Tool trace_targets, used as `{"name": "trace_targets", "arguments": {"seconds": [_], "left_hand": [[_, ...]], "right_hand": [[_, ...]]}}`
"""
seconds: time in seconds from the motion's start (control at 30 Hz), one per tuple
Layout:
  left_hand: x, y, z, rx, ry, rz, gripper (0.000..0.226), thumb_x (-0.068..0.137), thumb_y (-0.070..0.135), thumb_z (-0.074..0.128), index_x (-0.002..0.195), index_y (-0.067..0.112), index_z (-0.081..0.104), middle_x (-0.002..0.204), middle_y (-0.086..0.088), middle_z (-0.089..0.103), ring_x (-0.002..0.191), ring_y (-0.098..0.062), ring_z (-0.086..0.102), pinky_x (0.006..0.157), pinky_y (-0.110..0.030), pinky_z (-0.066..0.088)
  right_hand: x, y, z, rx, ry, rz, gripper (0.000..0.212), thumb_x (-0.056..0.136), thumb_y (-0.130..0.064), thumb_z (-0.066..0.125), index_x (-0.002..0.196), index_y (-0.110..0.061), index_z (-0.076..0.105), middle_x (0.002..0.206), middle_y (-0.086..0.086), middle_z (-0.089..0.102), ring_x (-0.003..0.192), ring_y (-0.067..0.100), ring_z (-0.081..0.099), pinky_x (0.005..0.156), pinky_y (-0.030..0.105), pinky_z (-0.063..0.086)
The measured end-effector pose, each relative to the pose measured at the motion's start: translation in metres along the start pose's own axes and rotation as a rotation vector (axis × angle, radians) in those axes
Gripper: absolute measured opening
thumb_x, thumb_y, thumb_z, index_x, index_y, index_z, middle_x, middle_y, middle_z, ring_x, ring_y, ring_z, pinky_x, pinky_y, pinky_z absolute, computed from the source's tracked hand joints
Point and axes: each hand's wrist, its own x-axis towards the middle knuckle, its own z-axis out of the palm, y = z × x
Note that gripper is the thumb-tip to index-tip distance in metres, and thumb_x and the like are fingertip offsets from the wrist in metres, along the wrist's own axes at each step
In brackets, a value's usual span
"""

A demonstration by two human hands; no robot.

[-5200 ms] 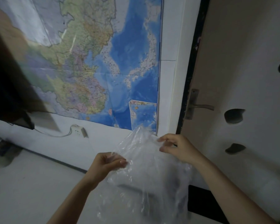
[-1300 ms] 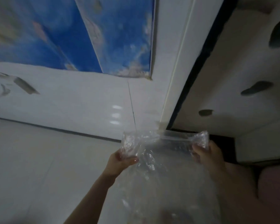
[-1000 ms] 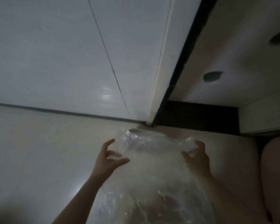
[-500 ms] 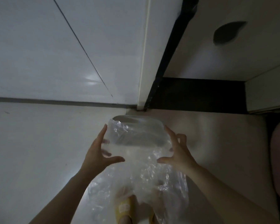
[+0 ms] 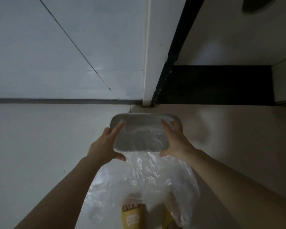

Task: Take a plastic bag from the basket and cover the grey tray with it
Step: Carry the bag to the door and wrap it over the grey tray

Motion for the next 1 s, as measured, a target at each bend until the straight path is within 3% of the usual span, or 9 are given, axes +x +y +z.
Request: {"name": "trace_targets", "arguments": {"seconds": [0.13,0.27,0.43,0.6,0.67,0.77,0.83,0.93,1.0], "left_hand": [[0.019,0.0,0.002,0.039,0.052,-0.027,0.114,0.05,0.055,0.081,0.14,0.032,0.016,0.126,-0.007,0.041,0.1,-0.024,0.053,0.079,-0.042,0.054],[0.035,0.007,-0.007,-0.089,0.094,-0.065,0.106,0.049,0.054,0.081,0.136,0.023,0.029,0.126,-0.008,0.043,0.103,-0.026,0.052,0.086,-0.045,0.053],[0.007,0.001,-0.013,-0.029,0.136,0.014,0.112,0.047,0.057,0.08,0.141,0.024,0.028,0.138,-0.013,0.037,0.117,-0.034,0.045,0.093,-0.05,0.046],[-0.039,-0.006,-0.009,-0.331,0.188,-0.045,0.117,0.04,0.061,0.072,0.141,0.038,0.017,0.151,-0.014,0.012,0.133,-0.036,0.028,0.103,-0.058,0.035],[-0.054,-0.016,-0.004,-0.408,0.158,-0.112,0.112,0.046,0.059,0.072,0.139,0.046,0.01,0.153,-0.011,0.011,0.136,-0.034,0.025,0.104,-0.057,0.033],[-0.068,-0.026,0.005,-0.555,0.096,-0.159,0.093,0.066,0.043,0.071,0.135,0.053,0.009,0.145,-0.008,0.037,0.126,-0.028,0.043,0.1,-0.048,0.039],[-0.068,-0.028,0.01,-0.586,0.099,-0.152,0.079,0.076,0.029,0.069,0.134,0.048,0.019,0.121,-0.008,0.058,0.106,-0.024,0.058,0.092,-0.042,0.047],[-0.061,-0.023,0.013,-0.587,0.161,-0.159,0.061,0.082,0.021,0.065,0.133,0.04,0.037,0.09,0.004,0.064,0.082,-0.013,0.065,0.08,-0.039,0.056],[-0.055,-0.017,0.011,-0.594,0.204,-0.167,0.055,0.082,0.02,0.065,0.129,0.038,0.044,0.083,0.007,0.064,0.074,-0.008,0.066,0.071,-0.03,0.056]], "right_hand": [[0.015,0.005,0.001,-0.083,-0.028,0.004,0.117,0.057,-0.033,0.086,0.146,-0.017,0.01,0.147,0.012,0.01,0.139,0.029,0.009,0.112,0.032,0.023],[0.023,0.006,-0.011,-0.085,0.0,-0.021,0.107,0.062,-0.035,0.083,0.144,-0.012,0.019,0.15,0.014,0.013,0.14,0.028,0.011,0.112,0.031,0.021],[-0.002,0.004,-0.012,-0.258,0.111,-0.126,0.079,0.079,-0.036,0.068,0.143,-0.018,0.025,0.154,0.013,0.009,0.142,0.027,0.013,0.111,0.033,0.027],[-0.045,0.002,-0.018,-0.16,0.341,-0.115,0.072,0.077,-0.035,0.07,0.139,-0.029,0.035,0.155,0.012,0.008,0.138,0.031,0.018,0.107,0.039,0.032],[-0.062,0.009,-0.023,-0.03,0.413,-0.066,0.075,0.072,-0.04,0.072,0.137,-0.036,0.036,0.154,0.01,0.007,0.135,0.031,0.021,0.104,0.043,0.035],[-0.083,0.022,-0.023,0.238,0.406,0.034,0.084,0.062,-0.054,0.066,0.134,-0.055,0.021,0.153,0.002,0.002,0.138,0.02,0.014,0.104,0.045,0.034],[-0.09,0.027,-0.013,0.354,0.319,0.068,0.095,0.063,-0.052,0.068,0.134,-0.059,0.005,0.155,-0.002,0.009,0.14,0.011,0.013,0.108,0.039,0.029],[-0.091,0.028,0.008,0.489,0.223,0.144,0.096,0.077,-0.03,0.07,0.134,-0.058,-0.002,0.144,0.006,0.04,0.133,0.021,0.039,0.104,0.041,0.041],[-0.087,0.028,0.015,0.449,0.303,0.165,0.085,0.083,-0.02,0.066,0.138,-0.05,0.008,0.112,0.008,0.058,0.109,0.027,0.059,0.086,0.034,0.049]]}}
